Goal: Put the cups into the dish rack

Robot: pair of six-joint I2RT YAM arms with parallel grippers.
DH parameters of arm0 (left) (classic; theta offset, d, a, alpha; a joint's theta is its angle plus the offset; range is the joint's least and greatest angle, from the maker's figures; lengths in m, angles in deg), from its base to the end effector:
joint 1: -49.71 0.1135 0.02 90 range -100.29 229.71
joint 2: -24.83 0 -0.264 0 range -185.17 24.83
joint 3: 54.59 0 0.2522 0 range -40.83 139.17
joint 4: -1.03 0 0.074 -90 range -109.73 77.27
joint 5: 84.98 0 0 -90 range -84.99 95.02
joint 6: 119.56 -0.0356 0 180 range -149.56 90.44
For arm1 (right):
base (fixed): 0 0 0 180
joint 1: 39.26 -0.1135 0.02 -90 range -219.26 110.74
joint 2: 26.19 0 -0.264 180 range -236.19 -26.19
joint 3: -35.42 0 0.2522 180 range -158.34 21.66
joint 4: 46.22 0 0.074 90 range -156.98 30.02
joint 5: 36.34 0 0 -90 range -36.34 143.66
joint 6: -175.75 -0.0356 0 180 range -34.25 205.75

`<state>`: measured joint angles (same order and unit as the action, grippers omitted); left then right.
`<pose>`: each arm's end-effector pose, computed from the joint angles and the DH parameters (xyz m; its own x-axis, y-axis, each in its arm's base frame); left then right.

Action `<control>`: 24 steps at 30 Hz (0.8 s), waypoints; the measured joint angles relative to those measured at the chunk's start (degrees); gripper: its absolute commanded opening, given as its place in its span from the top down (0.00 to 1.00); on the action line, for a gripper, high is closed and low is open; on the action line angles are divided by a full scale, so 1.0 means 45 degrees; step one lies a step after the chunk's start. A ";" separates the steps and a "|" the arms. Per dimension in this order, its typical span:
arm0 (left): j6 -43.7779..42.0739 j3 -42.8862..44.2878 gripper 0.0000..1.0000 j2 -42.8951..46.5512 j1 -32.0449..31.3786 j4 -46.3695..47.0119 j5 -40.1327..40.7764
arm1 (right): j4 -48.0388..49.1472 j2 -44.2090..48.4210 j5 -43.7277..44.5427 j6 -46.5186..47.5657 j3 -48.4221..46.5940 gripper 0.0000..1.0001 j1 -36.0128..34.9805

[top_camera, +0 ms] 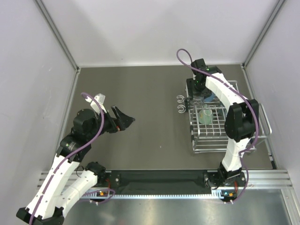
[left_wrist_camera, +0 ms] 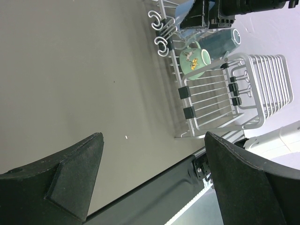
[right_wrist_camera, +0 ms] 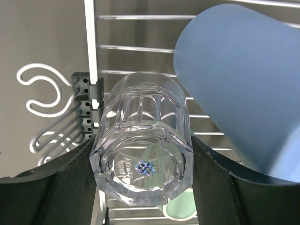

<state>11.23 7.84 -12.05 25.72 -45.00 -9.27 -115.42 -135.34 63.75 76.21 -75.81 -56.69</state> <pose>0.1225 -0.0641 0.3427 -0.6374 -0.4093 -0.6528 0.2494 0.6921 -0.6774 0.3845 0.1142 0.2716 -0.9050 -0.1131 -0.4102 -0.0811 0.9922 -0.0947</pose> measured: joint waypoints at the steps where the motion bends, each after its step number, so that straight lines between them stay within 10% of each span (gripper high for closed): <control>1: 0.0000 0.0000 0.07 0.0000 0.0000 -0.0005 0.0000 | 0.0019 -0.0005 -0.0019 -0.0005 0.0078 0.61 0.0000; 15: -0.0010 0.0000 0.07 -0.0005 0.0000 -0.0272 0.0049 | 0.0131 -0.0024 -0.0019 0.0068 0.0340 0.08 0.0024; 24: 0.0000 0.0000 0.07 -0.0005 0.0000 -0.0277 0.0044 | 0.0146 0.0306 -0.0024 0.0087 0.0607 0.00 0.0024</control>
<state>11.23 7.84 -12.07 25.72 -46.25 -9.07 -114.77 -133.96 63.64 76.60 -73.08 -56.58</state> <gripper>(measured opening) 0.937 0.993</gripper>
